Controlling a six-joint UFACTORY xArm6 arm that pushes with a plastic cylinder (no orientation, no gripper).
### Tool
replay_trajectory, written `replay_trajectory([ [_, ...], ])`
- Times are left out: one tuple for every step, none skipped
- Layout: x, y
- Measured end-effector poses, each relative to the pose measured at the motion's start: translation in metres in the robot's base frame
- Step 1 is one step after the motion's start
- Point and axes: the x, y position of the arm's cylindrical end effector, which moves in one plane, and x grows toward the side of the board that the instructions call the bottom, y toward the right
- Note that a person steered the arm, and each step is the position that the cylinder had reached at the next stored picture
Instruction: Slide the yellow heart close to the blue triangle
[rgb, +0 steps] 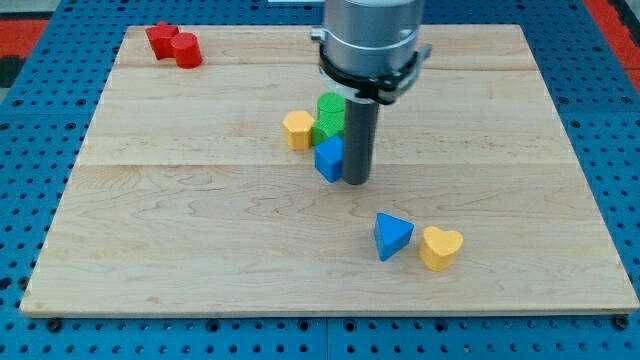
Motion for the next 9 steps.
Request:
replay_trajectory([
  [-0.015,-0.007],
  [-0.012,0.028],
  [0.010,0.094],
  [0.052,0.145],
  [0.103,0.165],
  [0.136,0.152],
  [0.136,0.121],
  [0.128,0.106],
  [0.110,0.106],
])
